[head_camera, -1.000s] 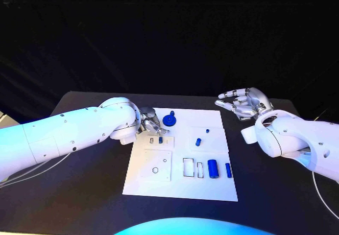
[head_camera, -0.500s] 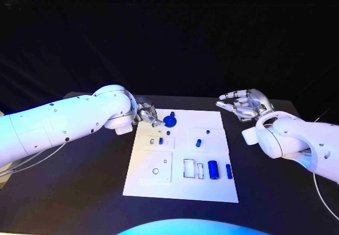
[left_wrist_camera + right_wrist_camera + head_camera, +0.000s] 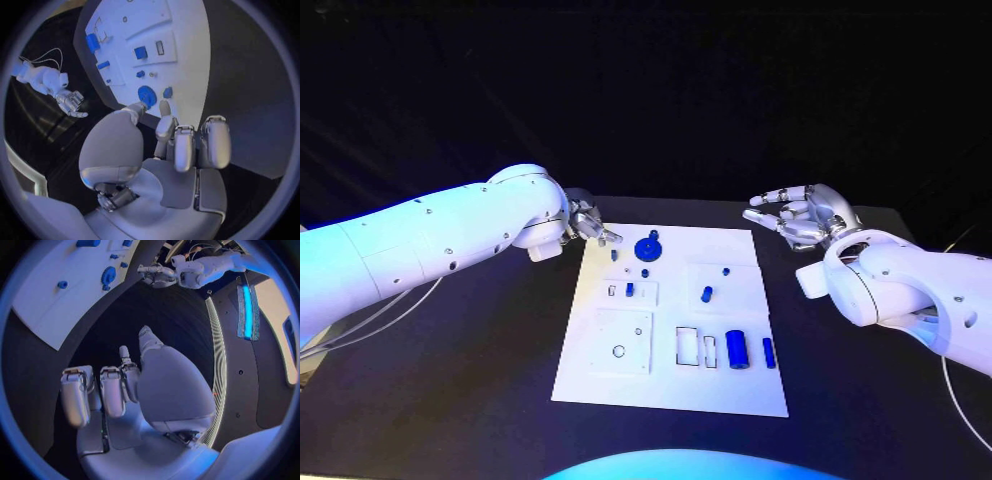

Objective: Assemble the parts on the task board

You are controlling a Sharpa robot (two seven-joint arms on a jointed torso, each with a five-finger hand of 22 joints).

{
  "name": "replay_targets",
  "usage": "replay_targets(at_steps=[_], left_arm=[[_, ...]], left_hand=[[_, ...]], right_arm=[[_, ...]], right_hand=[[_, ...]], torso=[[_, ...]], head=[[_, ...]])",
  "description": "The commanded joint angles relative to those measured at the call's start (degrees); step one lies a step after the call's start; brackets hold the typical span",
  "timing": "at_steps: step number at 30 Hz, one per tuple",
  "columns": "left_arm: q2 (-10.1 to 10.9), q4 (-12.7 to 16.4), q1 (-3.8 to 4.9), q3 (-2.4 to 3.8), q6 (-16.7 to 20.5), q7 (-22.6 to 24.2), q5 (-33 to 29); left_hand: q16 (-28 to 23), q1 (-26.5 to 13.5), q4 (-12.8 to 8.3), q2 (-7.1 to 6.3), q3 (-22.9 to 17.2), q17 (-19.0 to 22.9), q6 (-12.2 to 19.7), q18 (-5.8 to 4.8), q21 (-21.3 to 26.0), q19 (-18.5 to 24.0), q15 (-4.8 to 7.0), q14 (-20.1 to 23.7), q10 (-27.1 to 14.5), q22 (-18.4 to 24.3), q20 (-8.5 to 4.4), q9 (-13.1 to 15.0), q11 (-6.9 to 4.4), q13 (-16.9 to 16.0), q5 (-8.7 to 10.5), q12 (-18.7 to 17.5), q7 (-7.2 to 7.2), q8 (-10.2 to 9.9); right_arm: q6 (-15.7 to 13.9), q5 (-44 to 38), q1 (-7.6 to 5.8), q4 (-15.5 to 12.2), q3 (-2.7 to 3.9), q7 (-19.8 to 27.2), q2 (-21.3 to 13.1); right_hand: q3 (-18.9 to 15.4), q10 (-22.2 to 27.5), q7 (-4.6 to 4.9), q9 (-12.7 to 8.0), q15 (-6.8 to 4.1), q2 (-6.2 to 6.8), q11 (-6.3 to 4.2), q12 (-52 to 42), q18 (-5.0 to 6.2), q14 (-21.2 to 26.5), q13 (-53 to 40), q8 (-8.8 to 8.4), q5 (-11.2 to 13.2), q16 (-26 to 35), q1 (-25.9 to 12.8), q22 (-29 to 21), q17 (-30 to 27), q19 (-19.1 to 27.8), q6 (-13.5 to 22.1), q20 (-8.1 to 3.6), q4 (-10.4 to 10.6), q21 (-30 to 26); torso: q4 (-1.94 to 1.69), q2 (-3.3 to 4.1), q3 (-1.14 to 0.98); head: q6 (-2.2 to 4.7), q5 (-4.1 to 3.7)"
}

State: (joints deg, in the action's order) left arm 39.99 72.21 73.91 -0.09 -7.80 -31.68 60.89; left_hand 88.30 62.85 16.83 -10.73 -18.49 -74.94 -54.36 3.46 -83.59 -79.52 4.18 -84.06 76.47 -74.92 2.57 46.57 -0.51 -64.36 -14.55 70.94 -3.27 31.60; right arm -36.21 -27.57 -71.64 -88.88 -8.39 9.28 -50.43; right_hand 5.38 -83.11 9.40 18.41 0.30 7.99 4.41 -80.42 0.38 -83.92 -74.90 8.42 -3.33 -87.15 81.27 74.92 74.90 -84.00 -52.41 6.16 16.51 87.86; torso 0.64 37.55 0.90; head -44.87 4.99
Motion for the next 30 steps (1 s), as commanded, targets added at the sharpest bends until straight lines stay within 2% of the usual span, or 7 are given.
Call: replay_targets(at_steps=[1, 9, 15, 30], left_arm=[[-1.3, -2.2, 0.12, -0.07, -2.1, 1.2, -0.8], [-4.1, -7.6, 0.10, -0.86, -3.5, 1.7, -0.9], [-6.0, -10.9, 0.04, -1.44, -4.2, 2.3, -1.3], [-7.9, -13.6, -0.14, -1.98, -5.2, 2.9, -1.9]], left_hand=[[-0.4, -0.7, 0.0, -0.02, 0.5, -11.3, 0.5, -0.13, 0.3, 0.4, -0.41, -4.8, -0.6, -0.9, 0.14, -0.1, -0.03, 0.2, 0.16, -0.3, -0.21, -0.4], [-0.3, -0.8, 0.0, 0.21, 0.6, -11.4, 0.7, -0.07, 0.4, 0.6, -0.48, -4.9, -0.9, -0.7, 0.21, -0.2, 0.04, 0.6, 0.12, -0.6, -0.30, -0.5], [-0.3, -0.7, -0.1, 0.28, 0.6, -11.4, 0.8, -0.06, 0.5, 0.6, -0.51, -4.9, -1.0, -0.6, 0.24, -0.2, 0.08, 0.8, 0.11, -0.7, -0.34, -0.6], [-0.3, -0.7, 0.0, 0.49, 0.6, -11.4, 1.0, -0.03, 0.5, 0.7, -0.57, -4.9, -1.2, -0.5, 0.30, -0.3, 0.15, 0.9, 0.12, -0.8, -0.42, -0.7]], right_arm=[[0.4, -0.1, 0.03, -0.1, 0.01, 0.4, 0.0], [0.4, -0.1, 0.03, -0.2, 0.01, 0.5, 0.0], [0.3, -0.1, 0.03, -0.3, 0.01, 0.5, 0.0], [0.4, -0.1, 0.03, -0.3, 0.01, 0.5, 0.3]], right_hand=[[-0.3, 0.2, -0.12, 0.0, -0.05, 0.04, 0.06, 0.3, 0.16, -4.5, -7.9, 0.20, -0.1, 0.2, -0.6, 14.1, 9.2, -4.9, 0.4, 0.13, 0.0, -0.1], [-0.3, 0.2, -0.13, 0.1, -0.06, -0.03, 0.05, 0.3, 0.17, -4.5, -7.9, 0.24, -0.1, 0.2, -0.6, 14.1, 9.2, -4.9, 0.4, 0.12, -0.1, -0.1], [-0.3, 0.2, -0.13, 0.1, -0.06, -0.03, 0.05, 0.3, 0.17, -4.5, -7.9, 0.24, -0.1, 0.2, -0.6, 14.1, 9.2, -4.9, 0.4, 0.12, -0.1, -0.1], [-0.3, 0.2, -0.13, 0.1, -0.06, -0.03, 0.05, 0.3, 0.17, -4.5, -7.9, 0.24, -0.1, 0.2, -0.6, 14.1, 9.2, -4.9, 0.4, 0.12, -0.1, -0.1]], torso=[[0.16, 0.22, 0.09], [0.24, 0.41, 0.11], [0.25, 0.35, 0.13], [0.14, 0.22, 0.05]], head=[[0.01, 0.03], [0.02, 0.24], [-0.23, 0.21], [-0.64, 0.10]])
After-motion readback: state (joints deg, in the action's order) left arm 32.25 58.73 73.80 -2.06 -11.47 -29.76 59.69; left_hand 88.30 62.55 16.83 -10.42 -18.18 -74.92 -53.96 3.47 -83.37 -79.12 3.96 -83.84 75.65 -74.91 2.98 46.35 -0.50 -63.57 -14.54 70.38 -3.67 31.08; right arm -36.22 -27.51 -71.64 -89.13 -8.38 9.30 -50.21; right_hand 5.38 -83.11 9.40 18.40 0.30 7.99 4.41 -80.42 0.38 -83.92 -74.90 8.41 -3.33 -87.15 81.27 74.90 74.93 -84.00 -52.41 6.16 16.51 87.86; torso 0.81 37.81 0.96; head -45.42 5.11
